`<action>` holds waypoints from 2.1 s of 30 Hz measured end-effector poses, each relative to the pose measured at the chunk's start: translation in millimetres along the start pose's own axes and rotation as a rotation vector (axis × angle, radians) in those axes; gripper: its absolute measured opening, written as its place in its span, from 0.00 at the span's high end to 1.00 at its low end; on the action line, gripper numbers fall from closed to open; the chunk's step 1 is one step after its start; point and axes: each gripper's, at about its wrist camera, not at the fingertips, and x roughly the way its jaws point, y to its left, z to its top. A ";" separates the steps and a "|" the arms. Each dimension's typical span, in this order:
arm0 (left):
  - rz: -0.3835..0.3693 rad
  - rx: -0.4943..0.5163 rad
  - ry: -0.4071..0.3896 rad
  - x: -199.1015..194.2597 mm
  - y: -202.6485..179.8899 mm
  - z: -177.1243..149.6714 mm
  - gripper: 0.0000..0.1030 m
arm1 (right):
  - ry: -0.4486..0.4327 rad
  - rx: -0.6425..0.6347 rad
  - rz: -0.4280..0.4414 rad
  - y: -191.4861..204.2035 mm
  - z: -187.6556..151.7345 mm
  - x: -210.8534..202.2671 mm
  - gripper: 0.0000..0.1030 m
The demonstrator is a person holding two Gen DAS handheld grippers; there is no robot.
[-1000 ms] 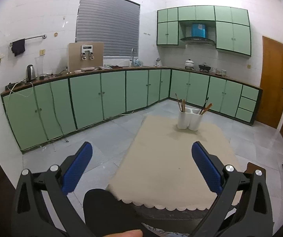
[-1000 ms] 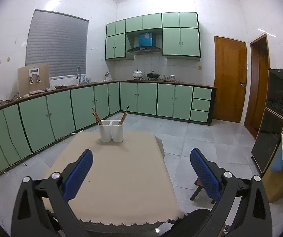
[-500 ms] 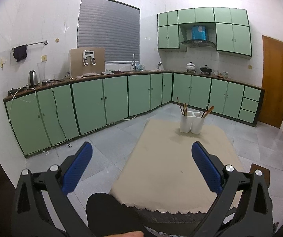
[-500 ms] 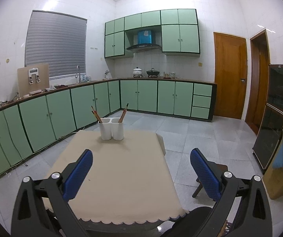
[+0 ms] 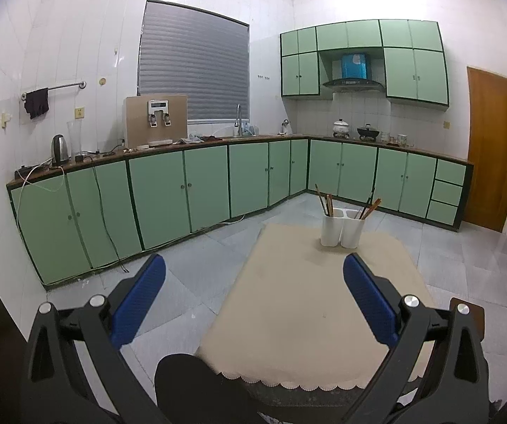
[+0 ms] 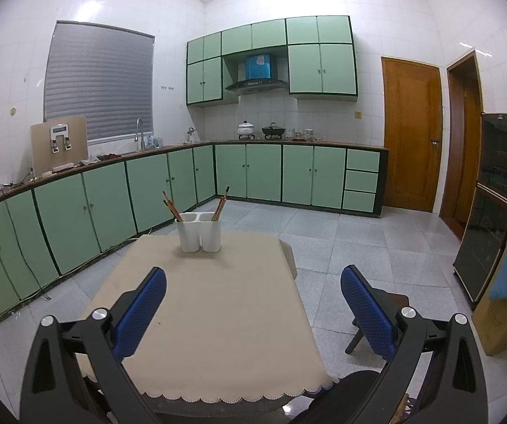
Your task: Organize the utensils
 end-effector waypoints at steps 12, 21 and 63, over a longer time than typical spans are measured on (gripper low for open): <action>0.003 -0.002 -0.010 0.5 3.0 0.5 0.05 | -0.028 0.010 -0.004 0.1 2.4 -4.8 0.06; 0.003 -0.001 -0.011 0.7 3.0 0.8 0.05 | -0.036 0.014 -0.004 -1.2 2.0 -6.2 0.06; 0.005 0.001 -0.016 -2.0 2.1 2.1 0.05 | -0.037 0.023 -0.006 -3.4 2.3 -10.7 0.06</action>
